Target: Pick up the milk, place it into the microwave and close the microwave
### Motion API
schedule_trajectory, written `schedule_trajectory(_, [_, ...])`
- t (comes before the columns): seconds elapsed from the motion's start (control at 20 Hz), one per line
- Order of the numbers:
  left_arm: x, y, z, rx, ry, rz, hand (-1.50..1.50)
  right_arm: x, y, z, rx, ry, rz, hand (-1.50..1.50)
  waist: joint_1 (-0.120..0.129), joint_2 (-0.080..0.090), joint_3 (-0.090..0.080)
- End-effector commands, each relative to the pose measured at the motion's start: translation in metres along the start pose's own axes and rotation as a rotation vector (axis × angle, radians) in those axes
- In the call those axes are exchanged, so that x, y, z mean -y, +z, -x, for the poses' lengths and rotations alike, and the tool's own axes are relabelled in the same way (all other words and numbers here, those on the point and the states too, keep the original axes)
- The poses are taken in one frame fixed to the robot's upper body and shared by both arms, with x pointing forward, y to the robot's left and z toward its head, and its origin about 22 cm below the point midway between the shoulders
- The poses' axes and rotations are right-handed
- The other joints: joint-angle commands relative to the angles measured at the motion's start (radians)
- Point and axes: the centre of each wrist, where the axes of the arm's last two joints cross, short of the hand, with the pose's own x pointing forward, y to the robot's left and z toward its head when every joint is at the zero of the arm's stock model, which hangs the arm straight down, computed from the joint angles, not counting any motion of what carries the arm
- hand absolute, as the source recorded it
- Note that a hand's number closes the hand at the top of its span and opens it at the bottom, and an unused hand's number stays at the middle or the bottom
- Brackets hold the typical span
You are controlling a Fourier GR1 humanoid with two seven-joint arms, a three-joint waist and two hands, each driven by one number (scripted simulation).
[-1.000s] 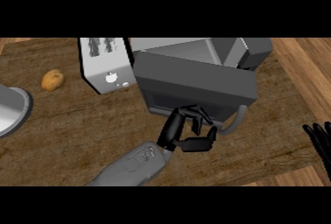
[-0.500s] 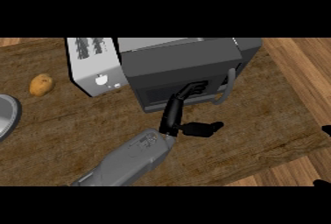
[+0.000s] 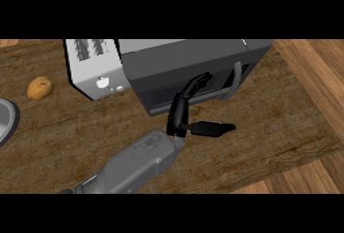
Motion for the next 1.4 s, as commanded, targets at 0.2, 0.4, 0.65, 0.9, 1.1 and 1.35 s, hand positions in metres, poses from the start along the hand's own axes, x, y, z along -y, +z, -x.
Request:
schedule_trajectory(0.2, [-0.005,-0.019,-0.005,0.018,-0.004,-0.087,-1.5,0.011,-0.012,0.001,0.011,0.051,-0.004,1.5,-0.008,0.015,0.001])
schedule_trajectory(0.4, [-0.004,-0.024,-0.01,0.022,0.017,-0.083,-1.5,0.013,-0.021,0.003,0.026,0.051,0.01,1.5,-0.004,0.023,0.001])
schedule_trajectory(0.65, [-0.005,-0.024,-0.006,0.034,0.014,-0.086,-1.5,0.017,-0.027,0.003,0.024,0.056,-0.005,1.5,-0.008,0.026,0.001])
schedule_trajectory(0.9, [-0.001,-0.024,-0.01,0.048,0.033,-0.071,-1.5,-0.029,-0.015,0.037,0.003,-0.364,0.078,-1.5,0.004,0.033,0.006])
schedule_trajectory(1.1, [-0.003,-0.024,-0.006,0.05,0.028,-0.076,-1.5,-0.023,-0.016,0.042,-0.013,-0.407,0.07,-1.5,-0.008,0.031,0.005])
schedule_trajectory(1.35, [-0.004,-0.026,-0.006,0.053,0.038,-0.09,-1.5,-0.013,-0.017,0.05,-0.022,-0.445,0.072,-1.5,-0.014,0.034,0.006])
